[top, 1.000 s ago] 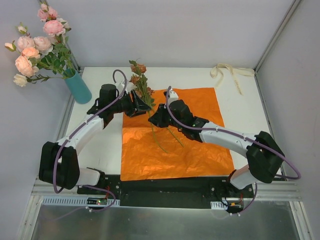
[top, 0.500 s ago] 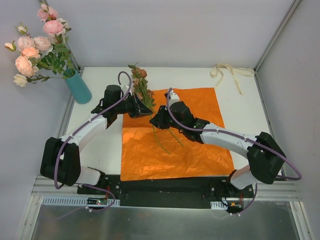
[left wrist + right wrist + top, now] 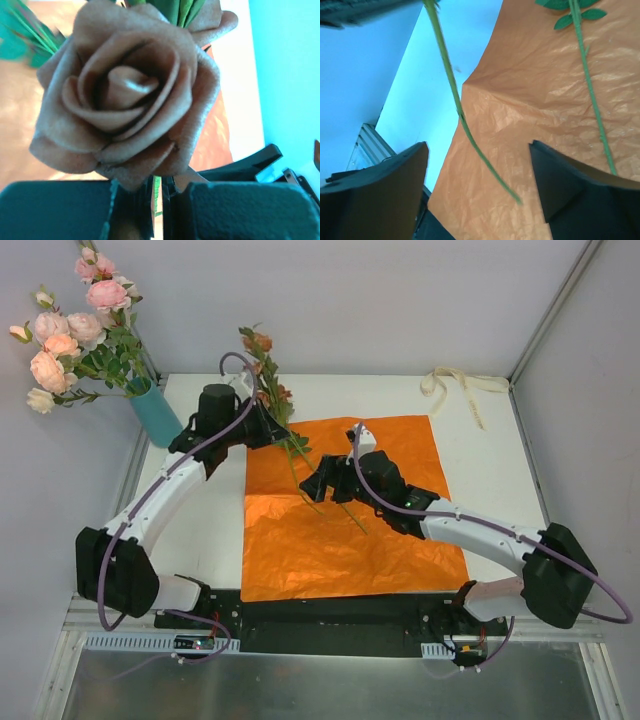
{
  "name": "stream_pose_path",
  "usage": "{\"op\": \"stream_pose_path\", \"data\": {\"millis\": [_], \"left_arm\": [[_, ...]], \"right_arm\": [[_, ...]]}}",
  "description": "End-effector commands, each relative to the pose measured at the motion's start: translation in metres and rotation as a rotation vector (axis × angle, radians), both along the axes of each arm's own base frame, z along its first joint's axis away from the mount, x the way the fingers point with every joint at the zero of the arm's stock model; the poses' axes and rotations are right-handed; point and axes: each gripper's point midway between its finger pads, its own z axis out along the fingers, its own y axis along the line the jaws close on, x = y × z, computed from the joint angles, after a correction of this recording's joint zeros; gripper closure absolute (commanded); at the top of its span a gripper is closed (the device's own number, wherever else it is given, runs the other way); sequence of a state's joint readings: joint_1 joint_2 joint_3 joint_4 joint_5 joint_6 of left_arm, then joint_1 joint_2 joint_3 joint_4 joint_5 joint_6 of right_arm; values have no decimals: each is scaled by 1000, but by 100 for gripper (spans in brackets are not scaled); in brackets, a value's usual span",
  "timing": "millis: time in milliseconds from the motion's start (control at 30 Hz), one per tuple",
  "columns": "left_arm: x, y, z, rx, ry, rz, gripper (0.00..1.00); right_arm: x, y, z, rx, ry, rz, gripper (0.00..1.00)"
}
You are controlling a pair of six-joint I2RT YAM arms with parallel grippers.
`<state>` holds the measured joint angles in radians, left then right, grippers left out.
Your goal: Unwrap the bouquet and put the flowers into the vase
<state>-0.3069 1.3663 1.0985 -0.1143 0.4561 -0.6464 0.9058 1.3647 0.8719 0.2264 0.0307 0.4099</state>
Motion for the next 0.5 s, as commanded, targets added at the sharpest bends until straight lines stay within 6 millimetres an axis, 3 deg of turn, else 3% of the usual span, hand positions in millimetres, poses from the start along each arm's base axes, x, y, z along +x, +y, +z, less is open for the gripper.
{"op": "stream_pose_path", "data": {"millis": [0,200,300,467], "left_arm": [[22,57,73,281,-339,181,100],[45,140,168,647,-632,483,100],[56,180,202,820,-703,601,100],[76,234,246,828,-802,733,100]], "right_arm": [[3,-15,31,43,-98,-53,1],[-2,-32,34,40,-135,-78,1],[-2,-37,33,32,-146,-89,1],[-1,-40,32,16,-163,-89,1]]}}
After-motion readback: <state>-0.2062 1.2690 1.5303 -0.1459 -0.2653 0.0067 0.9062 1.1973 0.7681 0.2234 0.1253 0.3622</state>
